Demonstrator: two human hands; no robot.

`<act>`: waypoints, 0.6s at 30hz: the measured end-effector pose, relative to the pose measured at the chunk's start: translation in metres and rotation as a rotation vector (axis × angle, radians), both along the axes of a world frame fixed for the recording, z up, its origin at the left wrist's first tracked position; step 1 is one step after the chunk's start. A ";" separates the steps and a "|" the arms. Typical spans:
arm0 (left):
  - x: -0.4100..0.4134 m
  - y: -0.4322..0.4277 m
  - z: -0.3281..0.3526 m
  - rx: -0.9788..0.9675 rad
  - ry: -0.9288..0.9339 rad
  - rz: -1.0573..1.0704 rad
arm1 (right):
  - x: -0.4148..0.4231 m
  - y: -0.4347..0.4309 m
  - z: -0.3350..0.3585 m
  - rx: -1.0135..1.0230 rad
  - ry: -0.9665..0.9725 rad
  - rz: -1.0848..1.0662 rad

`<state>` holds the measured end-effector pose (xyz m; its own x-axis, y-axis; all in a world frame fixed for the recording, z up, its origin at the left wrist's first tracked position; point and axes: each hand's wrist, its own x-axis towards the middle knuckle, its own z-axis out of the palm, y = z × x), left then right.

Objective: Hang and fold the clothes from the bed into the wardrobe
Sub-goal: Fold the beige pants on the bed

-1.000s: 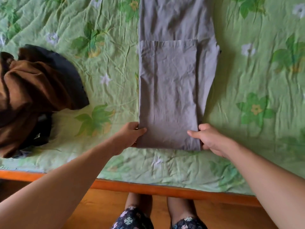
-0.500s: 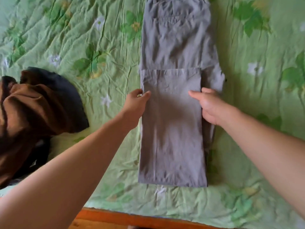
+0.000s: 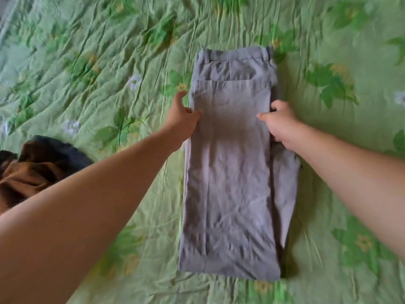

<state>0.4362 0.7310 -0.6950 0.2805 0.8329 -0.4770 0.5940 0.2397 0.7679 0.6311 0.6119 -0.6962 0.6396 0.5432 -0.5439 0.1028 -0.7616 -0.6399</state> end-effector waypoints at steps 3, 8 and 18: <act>-0.003 -0.010 -0.006 0.458 0.174 -0.248 | -0.008 -0.007 -0.005 0.018 -0.614 0.258; 0.020 -0.004 -0.036 0.771 0.477 -0.772 | -0.010 0.015 -0.036 -0.122 -0.817 0.744; 0.064 0.058 -0.057 0.789 0.550 -0.741 | 0.043 0.075 -0.067 -0.083 -0.834 0.657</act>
<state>0.4997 0.7887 -0.7524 0.7314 0.6720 -0.1160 0.6817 -0.7158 0.1513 0.6746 0.6865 -0.7631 0.4219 0.8986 -0.1201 0.8915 -0.4353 -0.1257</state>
